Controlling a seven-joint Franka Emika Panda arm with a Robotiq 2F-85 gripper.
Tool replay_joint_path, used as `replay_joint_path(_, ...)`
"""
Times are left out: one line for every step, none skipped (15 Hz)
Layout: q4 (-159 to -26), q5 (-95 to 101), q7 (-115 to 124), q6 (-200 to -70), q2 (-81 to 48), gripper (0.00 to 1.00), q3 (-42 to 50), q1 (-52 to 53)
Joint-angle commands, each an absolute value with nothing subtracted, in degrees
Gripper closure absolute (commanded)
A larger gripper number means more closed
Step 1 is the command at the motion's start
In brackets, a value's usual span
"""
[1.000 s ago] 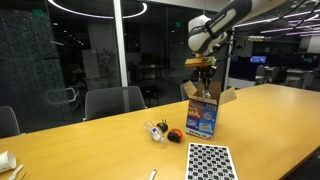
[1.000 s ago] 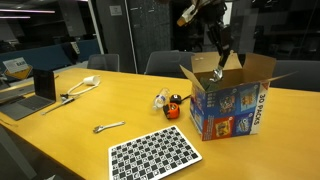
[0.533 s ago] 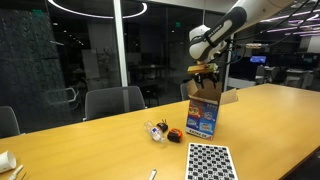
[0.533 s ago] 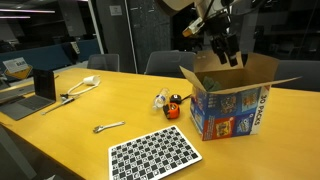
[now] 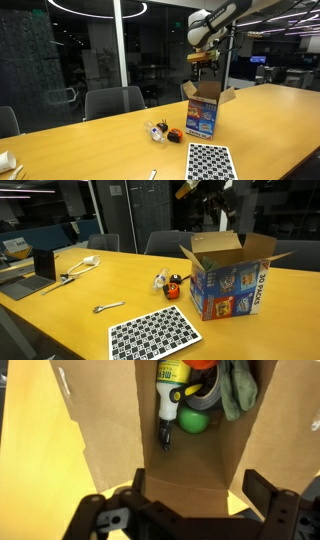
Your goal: Put the yellow and black tool in the box
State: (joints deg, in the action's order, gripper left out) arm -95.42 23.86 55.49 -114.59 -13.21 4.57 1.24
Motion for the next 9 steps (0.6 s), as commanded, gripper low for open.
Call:
replay_joint_path(-98.4,21.4,48.7,-112.2,-3.9,0.0,2.0,3.2)
replay_joint_path(-100.1,20.4,47.0,-112.3,-1.2,0.0,1.0,3.8)
replay_joint_path(-101.3,19.1,45.1,-112.0,1.2,0.0,-0.1,4.3)
replay_joint_path(-102.7,17.2,43.1,-111.7,3.7,0.0,-1.2,4.6)
replay_joint_path(-105.1,15.1,41.2,-111.7,6.7,0.0,-2.3,5.1)
replay_joint_path(-107.5,12.7,39.4,-112.0,9.5,0.0,-3.2,5.4)
replay_joint_path(-110.2,10.1,37.4,-112.2,12.4,0.0,-4.0,5.8)
replay_joint_path(-112.9,7.5,35.2,-112.5,15.1,0.0,-4.7,6.2)
replay_joint_path(-116.0,4.7,32.7,-112.9,17.8,0.0,-5.0,6.5)
